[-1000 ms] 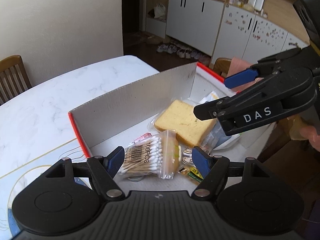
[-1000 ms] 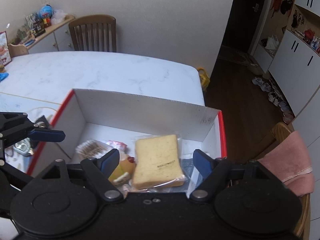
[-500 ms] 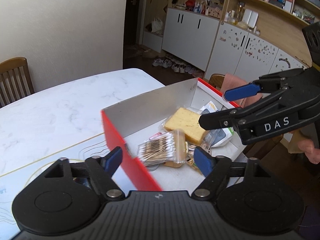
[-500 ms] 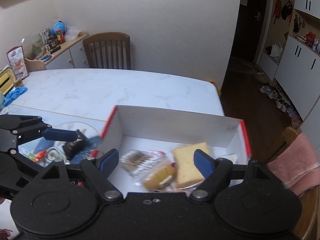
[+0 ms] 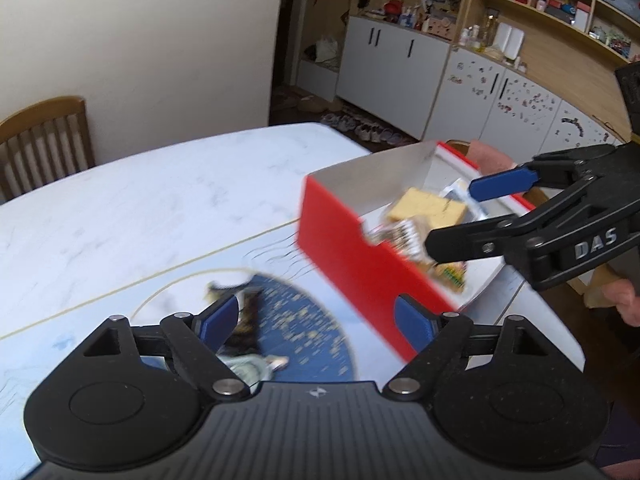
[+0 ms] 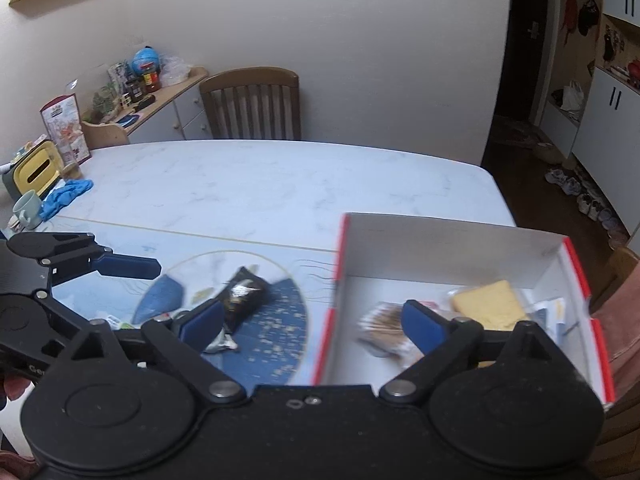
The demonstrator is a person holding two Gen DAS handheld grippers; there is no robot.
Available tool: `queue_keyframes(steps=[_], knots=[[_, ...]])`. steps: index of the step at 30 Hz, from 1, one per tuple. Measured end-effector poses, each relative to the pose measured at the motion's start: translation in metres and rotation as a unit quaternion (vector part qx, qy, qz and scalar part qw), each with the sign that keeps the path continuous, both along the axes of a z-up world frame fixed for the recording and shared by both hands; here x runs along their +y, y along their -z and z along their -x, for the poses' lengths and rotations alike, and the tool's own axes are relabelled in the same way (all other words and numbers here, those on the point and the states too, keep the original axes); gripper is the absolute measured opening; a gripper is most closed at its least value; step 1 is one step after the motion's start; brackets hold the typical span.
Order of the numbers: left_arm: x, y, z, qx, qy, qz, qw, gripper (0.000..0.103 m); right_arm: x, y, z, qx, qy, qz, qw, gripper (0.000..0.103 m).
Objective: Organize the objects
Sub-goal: 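Withdraw both grippers from the box back toward the table items, then grasp the black snack packet with the right gripper while the left grasps the red bird keychain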
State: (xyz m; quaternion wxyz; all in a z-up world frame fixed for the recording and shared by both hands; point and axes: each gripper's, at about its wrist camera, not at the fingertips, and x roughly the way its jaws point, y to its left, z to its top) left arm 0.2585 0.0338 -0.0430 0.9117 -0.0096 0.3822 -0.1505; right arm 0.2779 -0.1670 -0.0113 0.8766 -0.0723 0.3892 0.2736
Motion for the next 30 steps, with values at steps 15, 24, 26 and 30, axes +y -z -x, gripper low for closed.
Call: queue_keyframes(steps=[15, 24, 26, 30], knots=[[0.067, 0.044, 0.025, 0.009, -0.029, -0.004, 0.9995, 0.102, 0.087, 0.023, -0.010, 0.032, -0.021, 0.028, 0.999, 0.097], [0.088, 0.074, 0.021, 0.024, -0.038, -0.009, 0.9989, 0.102, 0.127, 0.050, -0.023, 0.050, -0.033, 0.065, 0.996, 0.097], [0.089, 0.080, 0.020, 0.027, -0.035, -0.014, 0.9989, 0.102, 0.133, 0.058, -0.028, 0.055, -0.030, 0.071, 0.995, 0.097], [0.092, 0.090, 0.016, 0.035, -0.035, -0.007, 0.9987, 0.102, 0.143, 0.074, -0.036, 0.071, -0.028, 0.079, 0.994, 0.097]])
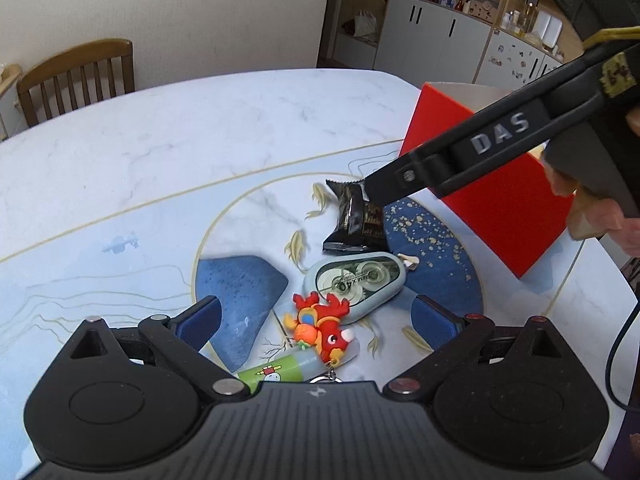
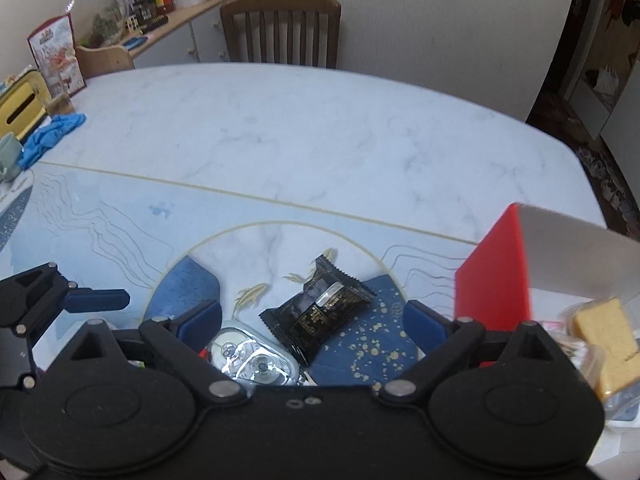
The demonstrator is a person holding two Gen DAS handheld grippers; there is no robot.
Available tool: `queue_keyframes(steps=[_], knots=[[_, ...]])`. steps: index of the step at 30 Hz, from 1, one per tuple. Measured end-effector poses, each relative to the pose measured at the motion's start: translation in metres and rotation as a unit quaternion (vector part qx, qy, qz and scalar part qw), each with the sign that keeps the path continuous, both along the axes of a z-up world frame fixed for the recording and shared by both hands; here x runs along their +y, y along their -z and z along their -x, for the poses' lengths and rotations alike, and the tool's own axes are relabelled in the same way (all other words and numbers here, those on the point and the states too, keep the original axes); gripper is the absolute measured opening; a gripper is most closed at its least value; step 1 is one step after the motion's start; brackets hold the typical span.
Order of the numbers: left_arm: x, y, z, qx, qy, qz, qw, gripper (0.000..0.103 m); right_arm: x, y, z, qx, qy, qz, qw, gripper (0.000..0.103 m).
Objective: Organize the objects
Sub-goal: 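Grasp the black snack packet with the right gripper while the left grasps the red bird keychain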
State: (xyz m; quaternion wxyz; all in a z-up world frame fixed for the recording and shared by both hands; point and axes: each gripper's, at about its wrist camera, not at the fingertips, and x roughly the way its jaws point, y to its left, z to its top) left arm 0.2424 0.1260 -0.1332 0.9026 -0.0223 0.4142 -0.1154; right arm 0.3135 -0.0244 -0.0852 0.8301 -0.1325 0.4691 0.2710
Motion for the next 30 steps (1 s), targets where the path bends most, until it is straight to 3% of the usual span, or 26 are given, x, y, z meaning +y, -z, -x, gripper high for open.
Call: queue_keyframes(steps=[18, 26, 30], knots=[[0.002, 0.027, -0.013, 0.011, 0.015, 0.005, 0.9998, 0.101, 0.014, 0.051, -0.033, 0.050, 0.066, 0.012, 0.997, 0.096], [0.004, 0.029, -0.013, 0.011, 0.005, 0.013, 0.9998, 0.100, 0.016, 0.058, -0.036, 0.061, 0.080, 0.011, 0.995, 0.086], [0.004, 0.028, -0.012, 0.012, 0.011, 0.021, 0.9997, 0.089, 0.018, 0.061, -0.035, 0.062, 0.079, 0.017, 0.995, 0.079]])
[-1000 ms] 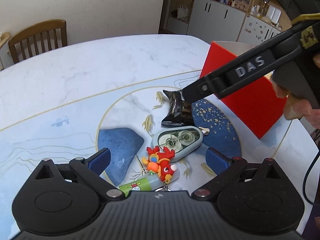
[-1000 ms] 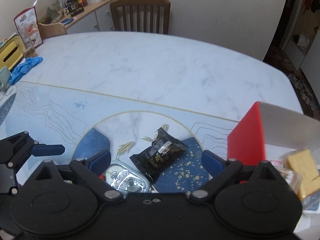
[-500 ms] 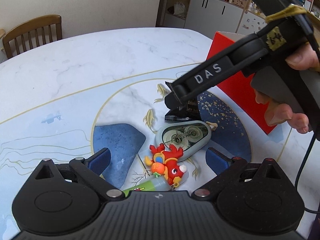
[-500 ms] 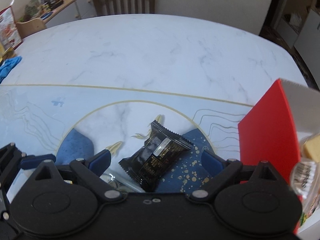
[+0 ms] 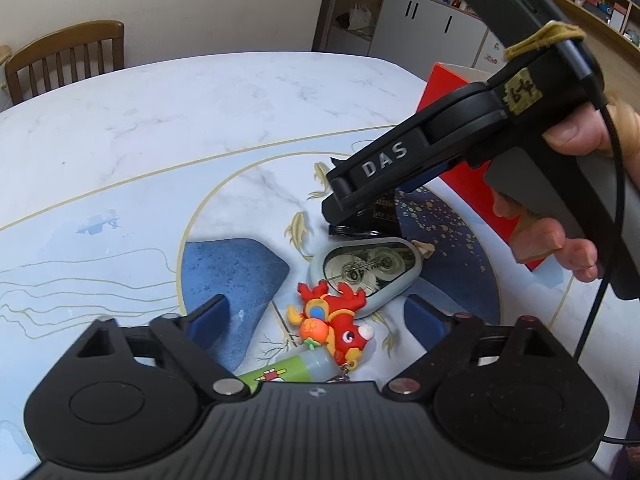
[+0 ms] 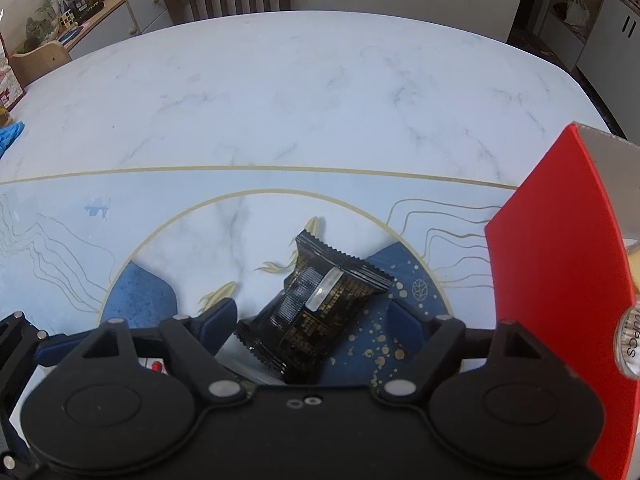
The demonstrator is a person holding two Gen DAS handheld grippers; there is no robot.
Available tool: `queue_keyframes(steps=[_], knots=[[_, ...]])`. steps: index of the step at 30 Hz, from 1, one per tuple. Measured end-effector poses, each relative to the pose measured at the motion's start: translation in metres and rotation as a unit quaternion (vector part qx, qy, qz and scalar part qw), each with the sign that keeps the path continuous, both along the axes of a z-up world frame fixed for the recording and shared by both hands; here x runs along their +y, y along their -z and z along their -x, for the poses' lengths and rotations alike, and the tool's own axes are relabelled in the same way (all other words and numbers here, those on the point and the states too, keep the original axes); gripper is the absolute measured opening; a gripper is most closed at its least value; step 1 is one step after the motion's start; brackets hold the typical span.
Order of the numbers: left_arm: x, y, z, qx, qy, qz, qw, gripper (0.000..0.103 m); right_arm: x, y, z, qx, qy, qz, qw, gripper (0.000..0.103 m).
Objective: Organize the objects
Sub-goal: 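Grasp the black snack packet with the right gripper while the left grasps the red bird keychain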
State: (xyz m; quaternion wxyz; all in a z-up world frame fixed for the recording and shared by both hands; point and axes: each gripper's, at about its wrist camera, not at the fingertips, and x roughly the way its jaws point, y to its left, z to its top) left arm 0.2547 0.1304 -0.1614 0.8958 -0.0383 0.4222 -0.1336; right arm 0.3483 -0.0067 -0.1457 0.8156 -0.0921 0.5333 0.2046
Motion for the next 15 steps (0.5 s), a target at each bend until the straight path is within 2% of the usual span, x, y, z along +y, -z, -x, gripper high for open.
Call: queue_keyframes(steps=[2, 6, 10, 15], knots=[[-0.0013, -0.0004, 0.0002, 0.000, 0.003, -0.001, 1.0000, 0.077, 0.0008, 0.0013, 0.0001, 0.001, 0.001, 0.001, 1.000, 0.076], [-0.0030, -0.0005, 0.0014, 0.002, 0.011, 0.003, 0.9999, 0.067, 0.0008, 0.0019, 0.0011, 0.005, 0.003, -0.001, 1.000, 0.073], [-0.0045, 0.0019, 0.0010, 0.012, 0.008, 0.000, 0.9999, 0.054, 0.0014, 0.0005, 0.0022, 0.003, 0.000, -0.003, 1.000, 0.065], [-0.0028, 0.0023, 0.0007, 0.015, -0.003, 0.001, 0.9999, 0.048, 0.0014, -0.0011, 0.0041, -0.005, 0.000, -0.003, 1.000, 0.059]])
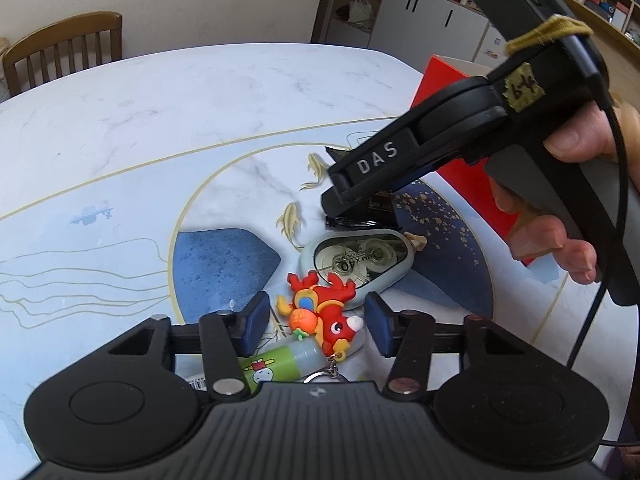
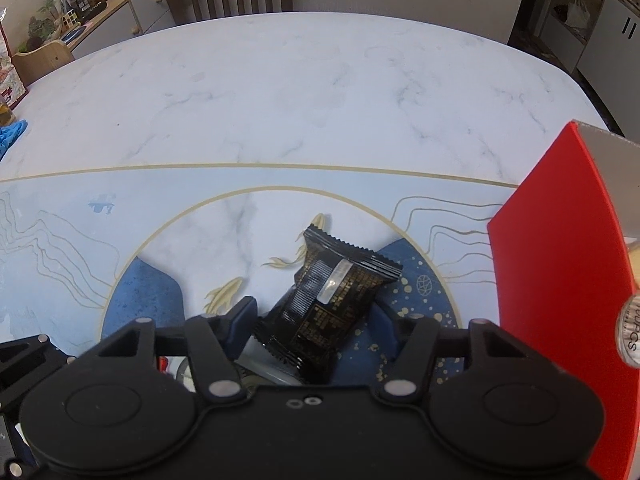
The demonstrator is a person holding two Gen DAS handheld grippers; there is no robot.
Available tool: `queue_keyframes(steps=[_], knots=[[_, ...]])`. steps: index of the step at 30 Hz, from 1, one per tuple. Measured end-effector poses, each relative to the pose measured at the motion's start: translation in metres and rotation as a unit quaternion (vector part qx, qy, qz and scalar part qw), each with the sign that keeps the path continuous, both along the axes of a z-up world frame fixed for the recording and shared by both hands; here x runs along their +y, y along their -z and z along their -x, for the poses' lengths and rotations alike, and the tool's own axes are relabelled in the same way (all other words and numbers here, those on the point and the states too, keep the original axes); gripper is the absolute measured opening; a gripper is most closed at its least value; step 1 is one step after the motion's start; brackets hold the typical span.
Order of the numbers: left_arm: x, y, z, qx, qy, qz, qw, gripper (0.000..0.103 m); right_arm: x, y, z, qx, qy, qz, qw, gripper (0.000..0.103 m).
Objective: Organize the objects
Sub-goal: 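Grasp the black snack packet with the right gripper while the left grasps the red bird keychain, then carry the black snack packet and red bird keychain over the red box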
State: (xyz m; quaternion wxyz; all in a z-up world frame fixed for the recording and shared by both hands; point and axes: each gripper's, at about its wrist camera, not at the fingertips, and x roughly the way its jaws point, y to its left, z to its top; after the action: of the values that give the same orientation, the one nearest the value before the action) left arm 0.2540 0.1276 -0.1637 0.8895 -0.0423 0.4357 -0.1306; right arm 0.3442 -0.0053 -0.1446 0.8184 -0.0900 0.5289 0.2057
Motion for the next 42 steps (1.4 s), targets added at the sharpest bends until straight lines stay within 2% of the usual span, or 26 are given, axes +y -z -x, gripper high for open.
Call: queue_keyframes(steps=[2, 7, 13, 27, 42], knots=[[0.001, 0.000, -0.001, 0.004, -0.001, 0.005, 1.0000, 0.043, -0.003, -0.001, 0.001, 0.000, 0.001, -0.006, 1.000, 0.054], [0.000, -0.002, -0.002, 0.001, -0.006, 0.005, 1.0000, 0.040, -0.011, -0.008, 0.001, -0.009, 0.005, -0.014, 1.000, 0.041], [0.001, -0.006, -0.003, -0.001, -0.011, 0.010, 0.9999, 0.035, -0.024, -0.022, 0.005, -0.019, 0.006, -0.028, 0.999, 0.033], [0.000, -0.038, 0.012, -0.016, -0.032, 0.032, 0.9988, 0.035, -0.063, -0.076, 0.039, -0.040, -0.023, -0.078, 0.996, 0.033], [-0.035, -0.112, 0.020, -0.076, -0.028, 0.052, 0.9954, 0.035, -0.133, -0.119, 0.057, -0.061, -0.019, -0.105, 0.992, 0.033]])
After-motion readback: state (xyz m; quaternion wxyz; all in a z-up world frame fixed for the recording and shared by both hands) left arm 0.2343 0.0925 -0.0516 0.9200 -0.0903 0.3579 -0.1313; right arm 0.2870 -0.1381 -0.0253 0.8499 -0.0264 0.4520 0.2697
